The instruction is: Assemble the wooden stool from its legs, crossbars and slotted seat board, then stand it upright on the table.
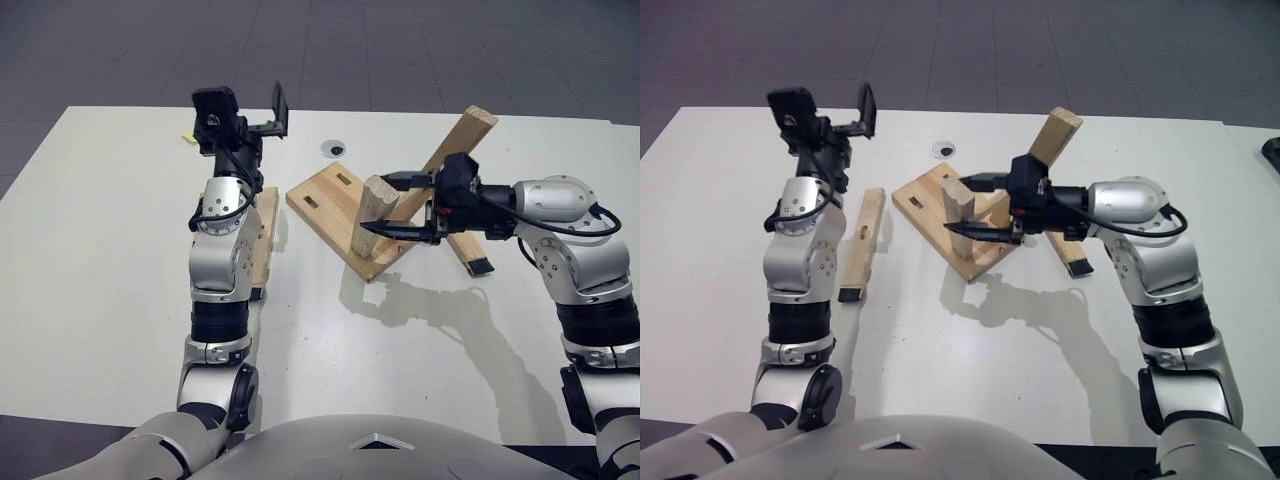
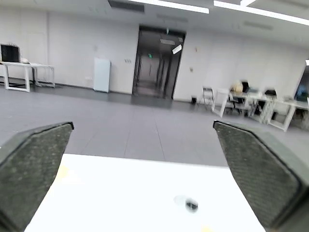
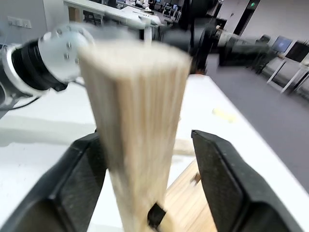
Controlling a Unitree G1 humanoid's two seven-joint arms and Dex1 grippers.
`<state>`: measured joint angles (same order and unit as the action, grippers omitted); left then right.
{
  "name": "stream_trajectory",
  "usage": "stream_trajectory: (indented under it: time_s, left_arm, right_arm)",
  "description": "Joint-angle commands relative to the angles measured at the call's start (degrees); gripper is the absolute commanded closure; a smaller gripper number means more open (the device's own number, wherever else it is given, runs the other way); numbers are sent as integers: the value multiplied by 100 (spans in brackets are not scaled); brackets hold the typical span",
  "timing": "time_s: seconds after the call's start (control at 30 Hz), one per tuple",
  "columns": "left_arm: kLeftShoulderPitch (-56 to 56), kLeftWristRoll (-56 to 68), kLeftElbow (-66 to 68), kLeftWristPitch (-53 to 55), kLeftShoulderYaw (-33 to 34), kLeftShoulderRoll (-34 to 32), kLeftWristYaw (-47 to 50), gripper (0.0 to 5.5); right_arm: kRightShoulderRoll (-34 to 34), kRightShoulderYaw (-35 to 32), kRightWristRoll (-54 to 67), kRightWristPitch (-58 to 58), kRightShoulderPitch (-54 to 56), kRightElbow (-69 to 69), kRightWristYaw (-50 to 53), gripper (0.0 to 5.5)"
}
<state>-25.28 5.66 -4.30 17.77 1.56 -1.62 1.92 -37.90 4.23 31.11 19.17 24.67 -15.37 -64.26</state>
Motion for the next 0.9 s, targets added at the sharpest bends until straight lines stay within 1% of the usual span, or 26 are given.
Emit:
stream_trajectory:
  time_s: [0.03, 0.13, 0.23, 0.33, 0.37, 0.43, 0.57, 0.63, 0.77, 0.9]
  left_arm:
    - [-67, -752, 1187, 103, -582, -866, -632, 10]
    - [-352, -1661, 2158, -491, -1403, -1547, -1173, 10]
    - [-540, -2392, 2650, -1110, -2091, -2114, -1758, 10]
    - [-619, -2607, 2727, -1593, -2213, -2495, -2145, 10]
    - [-650, -2664, 2762, -1726, -2210, -2590, -2207, 10]
    - [-715, -2706, 2831, -1932, -2120, -2692, -2201, 10]
    - [-919, -2724, 2932, -2286, -1889, -2571, -1753, 10]
    - [-1169, -2813, 3371, -2434, -1867, -2384, -1367, 10]
    - [-1793, -3280, 5061, -2997, -2272, -1997, -808, 10]
    - [-2059, -3562, 6205, -3519, -2620, -1682, -724, 10]
  right_arm:
    - [272, -433, 493, 110, 19, -665, 481, 185]
    - [474, -974, 1120, 358, 142, -1036, 1153, 133]
    - [545, -1455, 1534, 571, 77, -1231, 1804, 88]
    - [574, -1692, 1743, 709, -217, -1422, 2234, 44]
    - [600, -1705, 1769, 732, -315, -1485, 2349, 21]
    - [715, -1677, 1843, 757, -460, -1637, 2587, 11]
    - [907, -1557, 1869, 763, -602, -1827, 2935, 11]
    - [1007, -1500, 1899, 761, -615, -1927, 3082, 11]
    - [1146, -1403, 1987, 782, -626, -2043, 3305, 11]
    - [1215, -1302, 2018, 791, -649, -2077, 3387, 11]
